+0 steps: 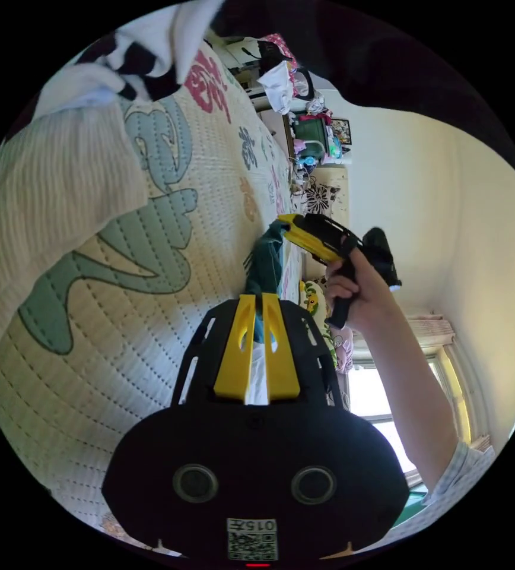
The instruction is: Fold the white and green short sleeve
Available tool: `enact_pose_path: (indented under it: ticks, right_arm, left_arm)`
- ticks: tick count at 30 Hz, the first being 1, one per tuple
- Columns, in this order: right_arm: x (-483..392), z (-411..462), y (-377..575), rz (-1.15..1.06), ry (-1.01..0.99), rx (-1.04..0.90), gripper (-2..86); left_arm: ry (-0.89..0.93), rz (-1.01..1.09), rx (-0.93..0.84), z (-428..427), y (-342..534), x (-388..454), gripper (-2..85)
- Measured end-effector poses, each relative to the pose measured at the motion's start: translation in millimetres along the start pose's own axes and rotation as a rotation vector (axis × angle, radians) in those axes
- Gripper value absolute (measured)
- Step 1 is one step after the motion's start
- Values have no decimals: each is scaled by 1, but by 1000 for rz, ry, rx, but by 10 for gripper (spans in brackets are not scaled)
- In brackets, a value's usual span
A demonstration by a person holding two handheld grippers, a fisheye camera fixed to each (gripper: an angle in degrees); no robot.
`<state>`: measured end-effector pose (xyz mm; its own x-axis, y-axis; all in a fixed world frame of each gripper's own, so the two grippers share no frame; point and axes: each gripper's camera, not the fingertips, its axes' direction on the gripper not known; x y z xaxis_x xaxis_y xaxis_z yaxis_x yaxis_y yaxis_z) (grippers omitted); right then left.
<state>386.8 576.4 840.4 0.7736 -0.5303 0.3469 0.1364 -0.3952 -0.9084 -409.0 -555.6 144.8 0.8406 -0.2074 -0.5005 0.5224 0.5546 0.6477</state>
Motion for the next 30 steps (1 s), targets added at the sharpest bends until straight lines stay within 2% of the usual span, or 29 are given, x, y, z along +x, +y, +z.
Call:
enact_pose_path:
  ticks: [1, 4, 12, 20, 23, 25, 26, 29, 30]
  right_arm:
    - [-19, 14, -10, -32, 136, -37, 8]
    - [-57, 39, -31, -114, 382, -114, 7]
    - [-112, 68, -49, -245, 627, -254, 17]
    - [-145, 73, -38, -281, 522, -378, 64]
    - [-153, 59, -30, -257, 423, -318, 62]
    - [-156, 49, -19, -238, 315, -297, 63]
    - [-156, 47, -16, -236, 295, -297, 63]
    - [-154, 31, 10, -253, 273, -274, 60]
    - [-150, 23, 23, -265, 298, -273, 57]
  left_arm:
    - [-3, 4, -2, -8, -4, 1, -1]
    - [-32, 13, -2, -28, -10, 4, 1]
    - [15, -41, 78, -80, -19, 10, 11]
    - [218, -124, 279, -115, 1, 23, 13]
    - [249, -89, 184, -111, 5, 39, 16]
    - [183, -30, -6, -87, 2, 50, 30]
    - [176, -32, -33, -81, 1, 50, 32]
    - [152, -95, 35, -80, -2, 41, 23]
    - [123, -127, 117, -90, 0, 37, 15]
